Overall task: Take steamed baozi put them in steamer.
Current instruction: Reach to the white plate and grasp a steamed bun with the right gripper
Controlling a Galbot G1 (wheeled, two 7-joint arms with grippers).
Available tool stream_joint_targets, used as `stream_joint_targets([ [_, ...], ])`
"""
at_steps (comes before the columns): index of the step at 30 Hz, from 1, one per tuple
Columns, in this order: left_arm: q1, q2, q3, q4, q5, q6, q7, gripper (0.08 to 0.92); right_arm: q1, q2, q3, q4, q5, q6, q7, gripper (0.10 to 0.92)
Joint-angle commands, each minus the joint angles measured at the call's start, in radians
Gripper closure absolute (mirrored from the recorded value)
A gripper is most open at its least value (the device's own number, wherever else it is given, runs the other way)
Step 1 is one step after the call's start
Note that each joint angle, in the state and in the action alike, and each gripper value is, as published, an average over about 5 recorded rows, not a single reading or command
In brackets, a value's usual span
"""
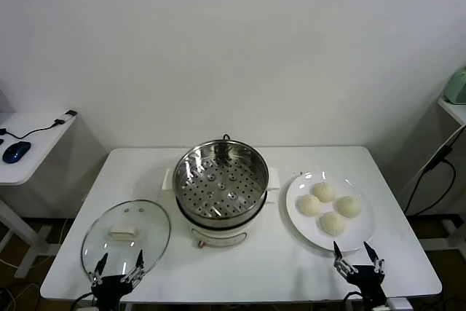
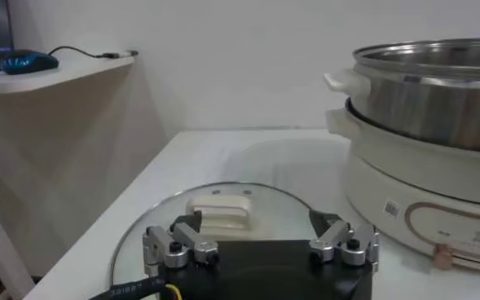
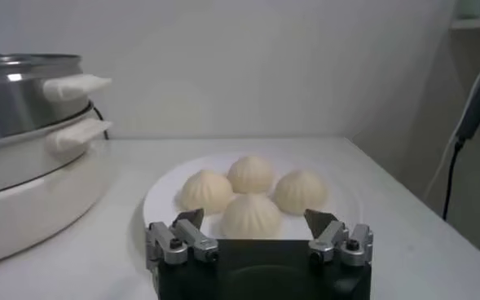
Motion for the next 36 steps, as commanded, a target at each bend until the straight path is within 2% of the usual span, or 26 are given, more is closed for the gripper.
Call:
stream_joint_targets([
  [1, -0.003, 0.007, 0.002, -0.009, -0.005, 0.003, 0.0, 0.177, 0.279, -0.147, 0.002, -0.066, -0.042, -0.173, -0.017, 0.203],
  [5, -0.014, 0.017, -0.005, -0.011, -0.015, 0.004, 0.001, 0.177, 0.511, -0.313, -0.067, -0.203, -0.068, -0.222, -0.121, 0.203],
  [9, -0.023, 0.027, -0.013, -0.013, -0.027, 0.006, 0.001, 0.177, 0.767, -0.531, -0.237, -0.336, -0.075, -0.267, -0.301, 0.203],
  [13, -0.028, 0.026, -0.007, -0.007, -0.026, 0.005, 0.001, 0.177, 0.996, -0.707, -0.484, -0.436, -0.064, -0.251, -0.56, 0.203],
  [17, -0.032, 0.02, 0.0, 0.001, -0.02, 0.007, 0.0, 0.177, 1.281, -0.796, -0.823, -0.546, -0.125, -0.114, -0.893, 0.203],
  [21, -0.029, 0.019, -0.001, 0.006, -0.015, 0.005, -0.001, 0.177, 1.612, -0.79, -1.185, -0.656, -0.202, 0.06, -1.155, 0.203],
  [26, -0.024, 0.019, -0.003, 0.01, -0.011, 0.0, -0.003, 0.177, 2.004, -0.695, -1.635, -0.775, -0.203, 0.145, -1.326, 0.203],
  [30, -0.024, 0.018, -0.003, 0.01, -0.006, -0.007, -0.003, 0.177, 2.138, -0.597, -1.823, -0.849, -0.179, 0.139, -1.361, 0.203],
  [36, -0.026, 0.012, -0.002, 0.011, -0.003, -0.008, -0.002, 0.177, 2.15, -0.438, -1.918, -0.966, -0.158, 0.086, -1.339, 0.203],
])
